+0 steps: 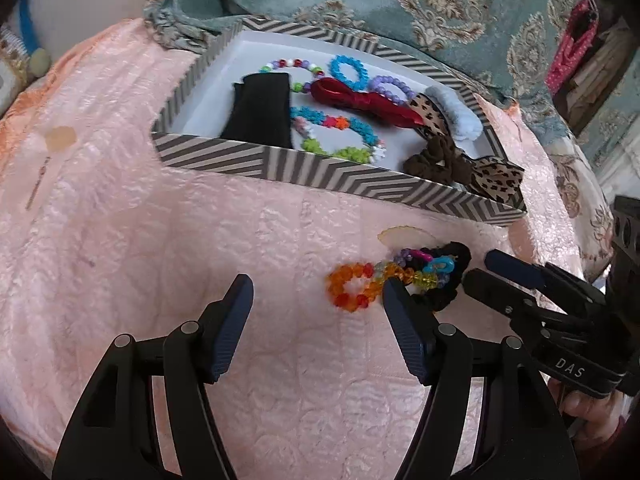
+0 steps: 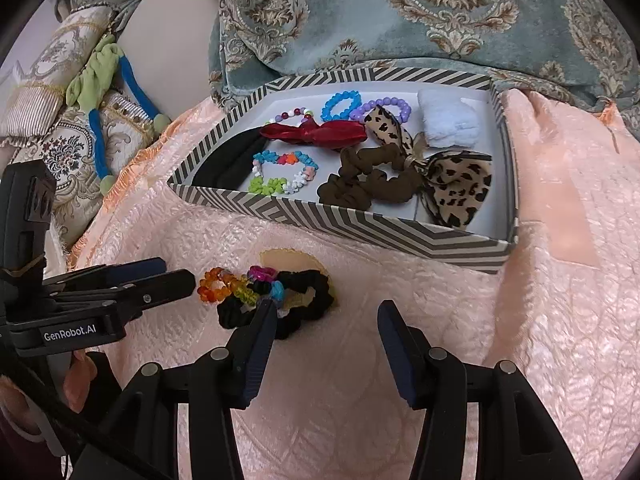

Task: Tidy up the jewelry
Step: 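Grasp the orange bead bracelet with the left tool while the right grasps the black scrunchie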

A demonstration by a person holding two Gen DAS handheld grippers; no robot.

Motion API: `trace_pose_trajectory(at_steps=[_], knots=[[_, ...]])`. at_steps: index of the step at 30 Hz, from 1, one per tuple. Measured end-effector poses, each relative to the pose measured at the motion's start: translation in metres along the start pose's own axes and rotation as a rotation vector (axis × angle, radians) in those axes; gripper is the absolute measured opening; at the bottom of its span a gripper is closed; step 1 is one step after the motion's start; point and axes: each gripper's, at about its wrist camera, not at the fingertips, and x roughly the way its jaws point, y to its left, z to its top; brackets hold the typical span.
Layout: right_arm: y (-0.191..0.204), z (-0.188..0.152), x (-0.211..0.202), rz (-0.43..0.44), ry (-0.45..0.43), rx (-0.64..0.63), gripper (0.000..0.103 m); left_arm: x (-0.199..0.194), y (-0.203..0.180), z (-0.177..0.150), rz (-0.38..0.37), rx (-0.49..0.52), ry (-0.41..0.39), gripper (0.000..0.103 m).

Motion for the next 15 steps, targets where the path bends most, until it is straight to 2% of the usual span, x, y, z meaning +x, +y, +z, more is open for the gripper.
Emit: trace_pose_trajectory(at_steps=[5,7,8,10,11,12,15], knots=[[0.000,0.006,0.008,0.012,0.006,-0.014,0.051,0.015,-0.003,0.004,-0.002,0.042,0.018,0.067],[0.000,0.008,0.014,0.017,0.009,-0.021,0.044,0.019,-0.003,0.006,-0.014,0.050,0.012,0.063],[-0.001,0.008,0.016,0.025,0.010,-0.021,0.038,0.021,-0.004,0.006,-0.015,0.056,0.004,0.057],[-0.002,0.009,0.021,0.030,0.011,-0.024,0.025,0.023,-0.005,0.008,-0.005,0.072,-0.001,0.022],[-0.002,0.008,0.022,0.025,0.009,-0.029,0.015,0.024,-0.004,0.009,-0.005,0.071,-0.002,0.018],[-0.002,0.008,0.022,0.020,0.007,-0.032,0.009,0.024,-0.002,0.009,-0.015,0.066,-0.003,0.013],[-0.003,0.007,0.020,-0.001,0.000,-0.045,0.006,0.023,0.002,0.010,-0.028,0.050,-0.005,0.009]])
